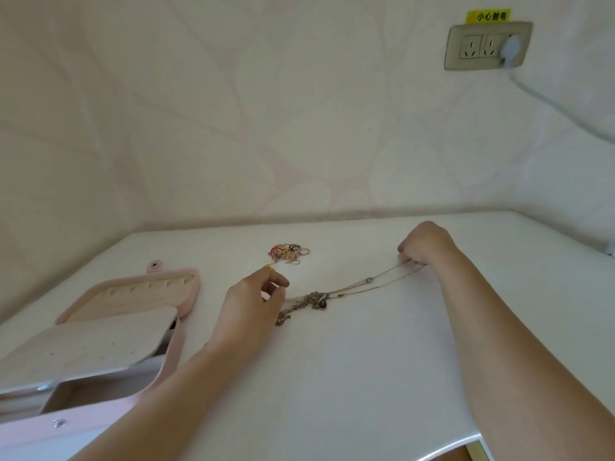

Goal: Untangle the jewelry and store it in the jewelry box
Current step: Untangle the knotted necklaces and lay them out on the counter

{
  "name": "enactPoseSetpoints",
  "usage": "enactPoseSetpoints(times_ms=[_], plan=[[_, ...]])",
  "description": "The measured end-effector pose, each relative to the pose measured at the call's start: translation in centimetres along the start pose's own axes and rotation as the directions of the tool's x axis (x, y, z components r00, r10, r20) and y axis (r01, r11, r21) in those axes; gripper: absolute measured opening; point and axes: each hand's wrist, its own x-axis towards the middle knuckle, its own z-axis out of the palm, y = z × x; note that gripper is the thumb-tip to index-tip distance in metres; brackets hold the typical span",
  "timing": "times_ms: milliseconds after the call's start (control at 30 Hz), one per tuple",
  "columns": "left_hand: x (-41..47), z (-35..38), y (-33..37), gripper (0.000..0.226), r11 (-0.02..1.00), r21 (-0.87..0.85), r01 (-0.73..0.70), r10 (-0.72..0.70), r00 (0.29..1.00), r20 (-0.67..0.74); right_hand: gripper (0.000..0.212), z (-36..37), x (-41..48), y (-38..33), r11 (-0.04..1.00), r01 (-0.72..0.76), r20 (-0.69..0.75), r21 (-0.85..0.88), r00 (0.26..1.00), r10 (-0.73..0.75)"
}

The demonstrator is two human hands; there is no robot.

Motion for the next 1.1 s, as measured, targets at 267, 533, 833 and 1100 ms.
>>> enactPoseSetpoints(times_ms=[267, 533, 833, 1100], plan=[[0.0, 0.4, 0.4, 0.023, 0.916, 0.31, -0.256, 0.262, 0.965, 0.023, 0.05, 0.2, 1.0, -1.1, 0.973, 0.054, 0.101, -0.223, 0.994, -0.032], [0.2, 2.2, 0.4, 0.025, 0.936, 0.215, -0.279, 0.227, 0.944, 0.238, 0.017, 0.0, -6.3, -4.1, 0.84, 0.538, 0.294, 0.075, 0.793, -0.534], [0.7, 1.4, 0.8, 0.006, 0.987, -0.159, -0.032, 0.061, 0.981, 0.183, 0.013, 2.2, -7.6, -5.9, 0.758, 0.606, 0.453, 0.24, 0.62, -0.64], [1.0, 0.6, 0.9, 0.006, 0.861, -0.489, 0.14, -0.05, 0.98, 0.192, 0.017, 2.9, -8.3, -6.5, 0.707, 0.519, 0.5, 0.48, 0.501, -0.707]])
